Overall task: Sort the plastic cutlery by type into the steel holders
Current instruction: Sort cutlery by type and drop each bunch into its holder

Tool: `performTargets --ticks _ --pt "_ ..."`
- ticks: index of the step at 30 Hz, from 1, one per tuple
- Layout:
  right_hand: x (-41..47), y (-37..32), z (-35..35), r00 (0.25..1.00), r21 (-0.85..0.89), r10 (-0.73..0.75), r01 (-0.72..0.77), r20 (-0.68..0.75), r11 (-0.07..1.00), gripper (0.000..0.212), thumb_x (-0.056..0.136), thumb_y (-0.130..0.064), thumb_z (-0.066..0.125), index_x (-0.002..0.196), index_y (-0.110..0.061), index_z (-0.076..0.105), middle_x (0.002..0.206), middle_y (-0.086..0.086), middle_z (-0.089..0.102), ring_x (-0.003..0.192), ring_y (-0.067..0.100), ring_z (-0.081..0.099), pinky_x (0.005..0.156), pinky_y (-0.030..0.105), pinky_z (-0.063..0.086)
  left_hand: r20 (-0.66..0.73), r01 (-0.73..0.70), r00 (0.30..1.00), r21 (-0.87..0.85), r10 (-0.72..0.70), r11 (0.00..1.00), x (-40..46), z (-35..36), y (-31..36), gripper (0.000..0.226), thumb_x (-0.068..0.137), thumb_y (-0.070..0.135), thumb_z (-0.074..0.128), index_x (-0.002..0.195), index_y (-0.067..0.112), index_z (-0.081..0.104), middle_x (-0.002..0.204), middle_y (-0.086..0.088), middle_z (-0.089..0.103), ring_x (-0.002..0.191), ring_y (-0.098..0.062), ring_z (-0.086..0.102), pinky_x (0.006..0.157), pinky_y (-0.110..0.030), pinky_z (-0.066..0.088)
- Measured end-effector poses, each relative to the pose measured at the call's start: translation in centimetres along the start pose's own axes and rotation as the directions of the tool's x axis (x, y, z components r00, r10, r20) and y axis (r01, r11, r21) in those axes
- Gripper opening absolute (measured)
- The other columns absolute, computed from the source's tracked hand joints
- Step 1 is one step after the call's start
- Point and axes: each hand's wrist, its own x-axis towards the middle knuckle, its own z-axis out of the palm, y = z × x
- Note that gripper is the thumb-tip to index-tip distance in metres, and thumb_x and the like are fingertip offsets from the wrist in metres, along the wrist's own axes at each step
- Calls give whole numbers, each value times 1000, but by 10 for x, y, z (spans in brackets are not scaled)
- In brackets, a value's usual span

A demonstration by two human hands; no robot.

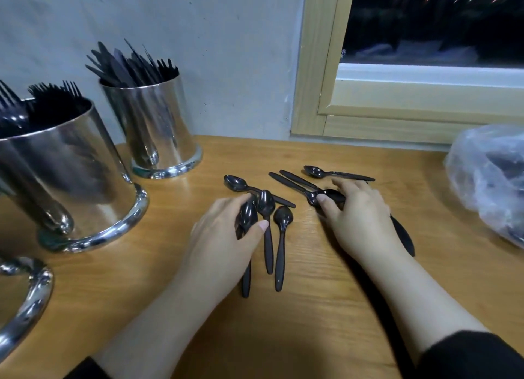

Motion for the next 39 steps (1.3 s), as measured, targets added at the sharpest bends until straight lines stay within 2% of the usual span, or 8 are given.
performTargets --ticks 10,16,19,21,25,28,32,39 --pt "9 5 6 990 78 -116 122 -76 989 25 98 -18 60 121 -15 70 118 6 67 113 25 59 91 25 39 -173 -50 985 -162 21 986 -1 -8 2 43 100 41 54 143 37 51 130 27 46 126 2 42 105 -28 40" --pt "-1 -8 -6 882 203 -381 441 -276 874 18 98 -6 57 110 -11 69 102 -3 60 98 13 56 87 10 36 -275 -163 954 -142 119 976 -6 -20 7 49 100 41 49 148 34 48 137 32 40 135 4 36 116 -36 34" --pt "-16 -24 -6 814 251 -543 580 -206 775 18 100 -7 54 111 -10 68 105 -2 60 102 12 57 93 19 42 -183 -175 967 35 179 984 -2 -24 8 55 101 46 45 154 37 36 138 32 31 137 6 22 120 -36 19" --pt "-20 -30 -6 795 290 -563 606 -225 740 18 100 -7 54 112 -9 68 105 -1 60 101 12 57 92 19 43 -71 -205 975 104 213 973 -1 -22 7 49 102 47 43 150 38 44 127 32 38 115 15 25 109 -26 25" --pt "-17 -30 -5 820 363 -530 571 -216 736 17 102 -18 55 113 -15 68 105 -8 62 99 2 57 86 13 41 14 -281 960 69 281 957 -3 -17 7 31 101 43 38 117 39 63 95 26 59 84 8 51 71 -13 39" --pt "-2 -19 -3 893 386 -361 443 -268 809 20 101 -25 56 115 -17 68 107 -10 65 101 2 58 84 11 39 -75 -130 990 -119 122 984 1 -17 4 22 103 40 38 100 36 59 60 7 50 54 3 52 48 -15 40" --pt "35 3 8 956 152 -224 254 -192 955 27 101 -16 54 124 -9 66 119 5 64 111 24 59 88 19 35 -194 -29 981 -293 -30 956 5 -19 0 21 106 40 38 101 38 59 51 4 40 43 -4 43 40 -17 35" --pt "71 2 16 974 -38 -221 223 49 974 40 105 -15 44 144 -13 52 144 11 55 132 32 50 109 37 37 -202 -7 977 -335 -64 942 8 -15 -8 24 108 34 38 107 37 63 40 13 39 39 -6 38 38 -18 30"
